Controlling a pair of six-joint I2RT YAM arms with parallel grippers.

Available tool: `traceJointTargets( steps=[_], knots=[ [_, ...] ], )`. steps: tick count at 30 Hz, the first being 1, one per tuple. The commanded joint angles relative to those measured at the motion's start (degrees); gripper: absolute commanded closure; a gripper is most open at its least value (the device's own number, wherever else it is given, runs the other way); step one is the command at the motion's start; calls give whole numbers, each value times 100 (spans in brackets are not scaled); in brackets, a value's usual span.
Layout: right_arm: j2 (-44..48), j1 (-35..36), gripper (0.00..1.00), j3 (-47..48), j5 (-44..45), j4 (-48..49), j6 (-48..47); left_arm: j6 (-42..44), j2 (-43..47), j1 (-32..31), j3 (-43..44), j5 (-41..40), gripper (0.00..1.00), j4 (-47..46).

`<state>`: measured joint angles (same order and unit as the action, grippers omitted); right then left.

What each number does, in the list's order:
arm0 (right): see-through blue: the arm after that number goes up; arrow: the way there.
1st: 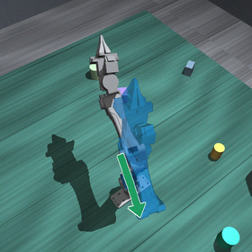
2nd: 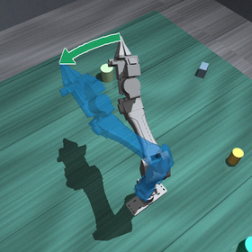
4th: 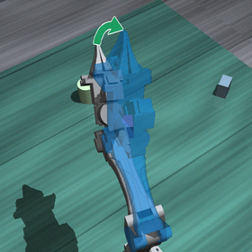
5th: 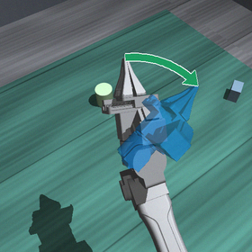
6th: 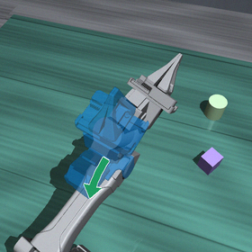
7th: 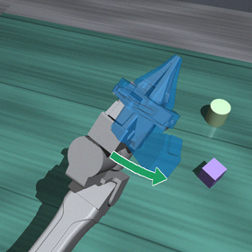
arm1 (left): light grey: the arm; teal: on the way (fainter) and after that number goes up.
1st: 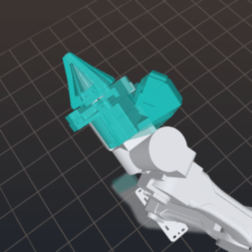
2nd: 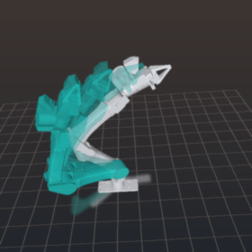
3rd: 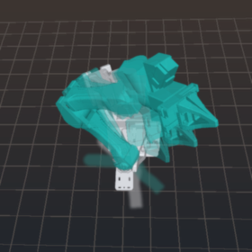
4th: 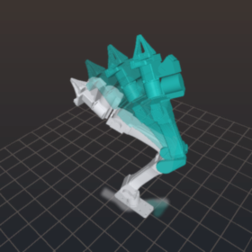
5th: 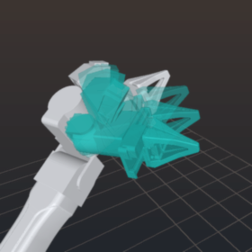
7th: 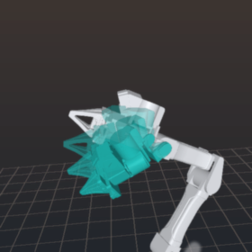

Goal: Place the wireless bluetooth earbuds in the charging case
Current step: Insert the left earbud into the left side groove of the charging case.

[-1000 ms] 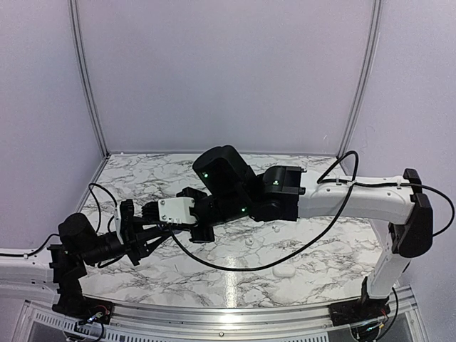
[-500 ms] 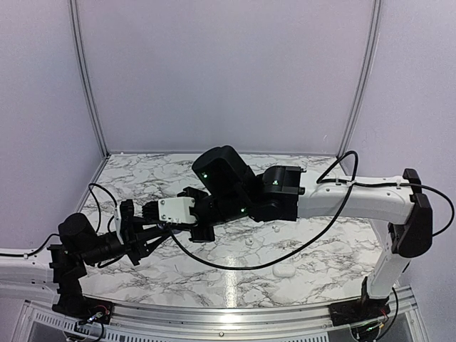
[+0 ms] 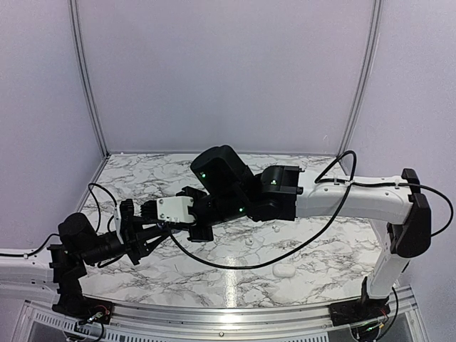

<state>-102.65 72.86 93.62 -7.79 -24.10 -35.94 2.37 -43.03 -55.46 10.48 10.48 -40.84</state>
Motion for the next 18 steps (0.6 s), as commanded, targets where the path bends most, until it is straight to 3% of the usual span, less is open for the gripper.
traceJointTargets(
  steps=[1,18],
  knots=[
    [-102,53,92,226,31,-15,100,61,114,-17,73,84,100,-249],
    [-199,53,84,292,76,-4,108,79,110,-35,68,86,100,-251]
  ],
)
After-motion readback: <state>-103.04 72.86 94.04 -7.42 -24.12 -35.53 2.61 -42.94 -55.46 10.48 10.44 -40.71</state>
